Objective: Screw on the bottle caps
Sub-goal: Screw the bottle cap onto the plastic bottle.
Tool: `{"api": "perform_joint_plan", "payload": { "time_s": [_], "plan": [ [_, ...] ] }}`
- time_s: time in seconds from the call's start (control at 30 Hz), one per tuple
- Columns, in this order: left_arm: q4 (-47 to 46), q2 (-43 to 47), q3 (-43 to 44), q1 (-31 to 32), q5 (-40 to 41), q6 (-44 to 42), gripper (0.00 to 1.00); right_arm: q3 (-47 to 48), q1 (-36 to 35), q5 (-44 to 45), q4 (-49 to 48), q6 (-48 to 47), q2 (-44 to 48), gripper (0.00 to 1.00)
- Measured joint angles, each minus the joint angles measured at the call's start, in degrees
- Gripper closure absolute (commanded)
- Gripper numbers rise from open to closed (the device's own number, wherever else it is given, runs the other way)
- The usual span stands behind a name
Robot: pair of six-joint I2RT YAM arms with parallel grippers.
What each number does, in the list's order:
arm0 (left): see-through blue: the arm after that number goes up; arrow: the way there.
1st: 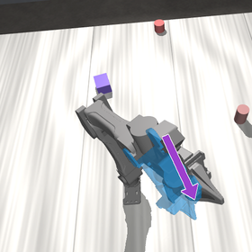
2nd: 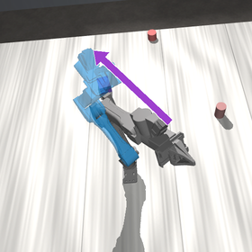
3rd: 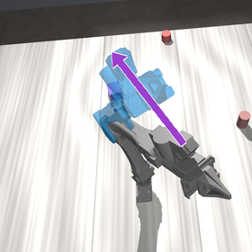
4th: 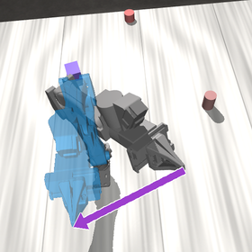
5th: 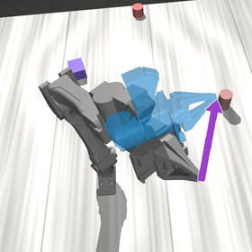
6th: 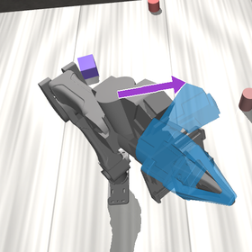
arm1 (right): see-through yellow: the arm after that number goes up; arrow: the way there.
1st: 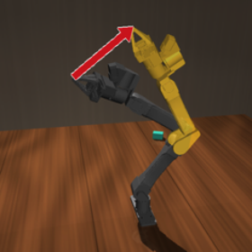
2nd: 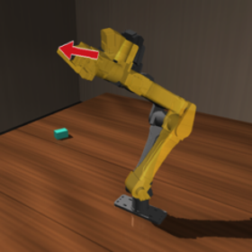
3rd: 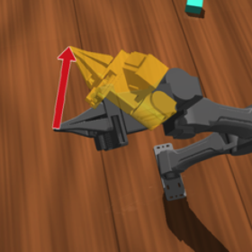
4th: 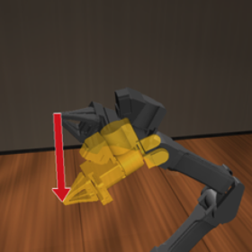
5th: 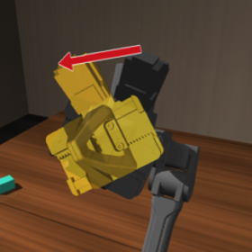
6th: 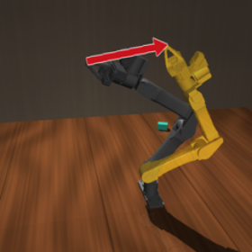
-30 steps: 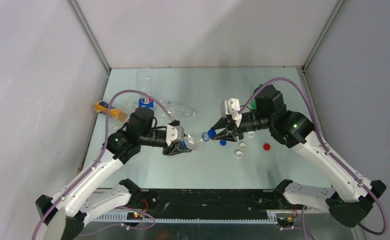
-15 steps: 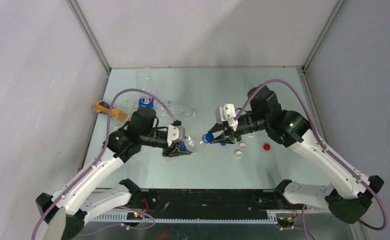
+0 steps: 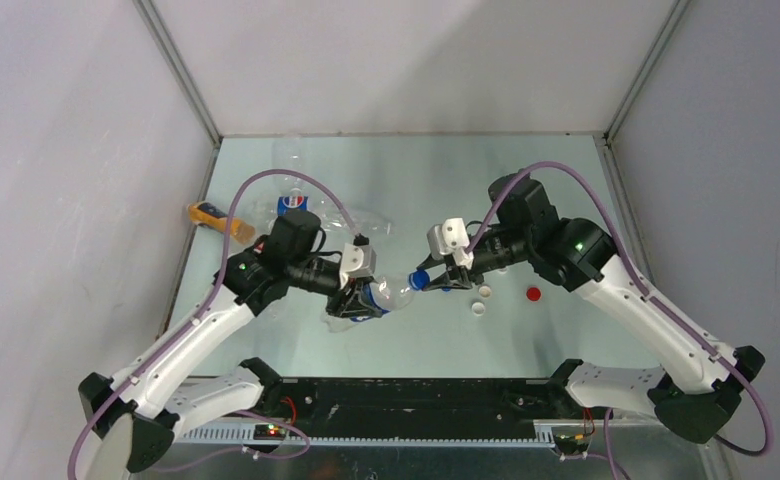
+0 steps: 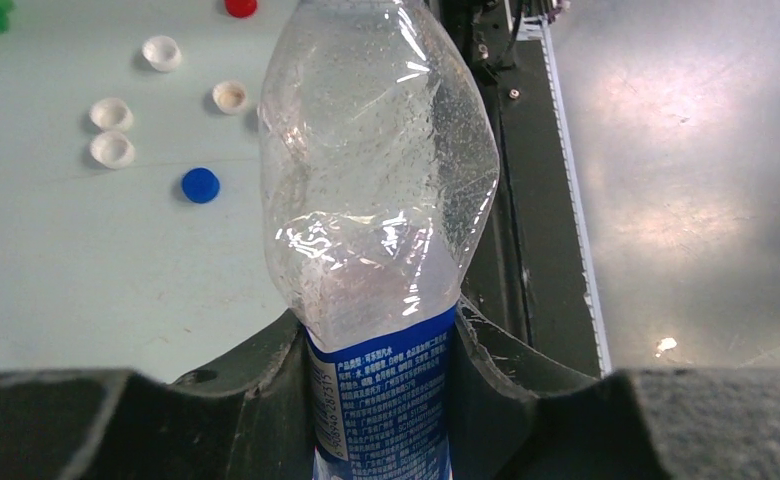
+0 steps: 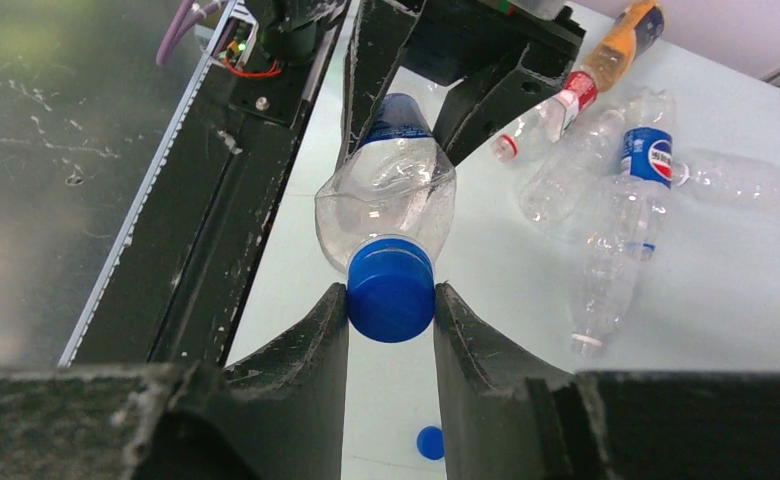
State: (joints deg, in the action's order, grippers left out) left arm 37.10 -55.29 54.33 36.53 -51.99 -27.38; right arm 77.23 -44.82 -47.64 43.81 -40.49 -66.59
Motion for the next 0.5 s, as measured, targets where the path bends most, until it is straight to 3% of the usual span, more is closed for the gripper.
{"api": "perform_joint_plan", "payload": {
  "time_s": [0.3, 0.5],
  "plan": [
    [2.89, -1.62, 0.48, -0.04, 0.79, -0.07, 1.00, 0.24, 1.25, -1.77, 2.64, -1.73, -2.89, 1.00],
    [-3.19, 1.64, -3.89, 0.13, 7.34, 0.81, 1.00, 0.35, 1.92, 0.61, -0.04, 7.72, -5.01, 1.00]
  ]
}}
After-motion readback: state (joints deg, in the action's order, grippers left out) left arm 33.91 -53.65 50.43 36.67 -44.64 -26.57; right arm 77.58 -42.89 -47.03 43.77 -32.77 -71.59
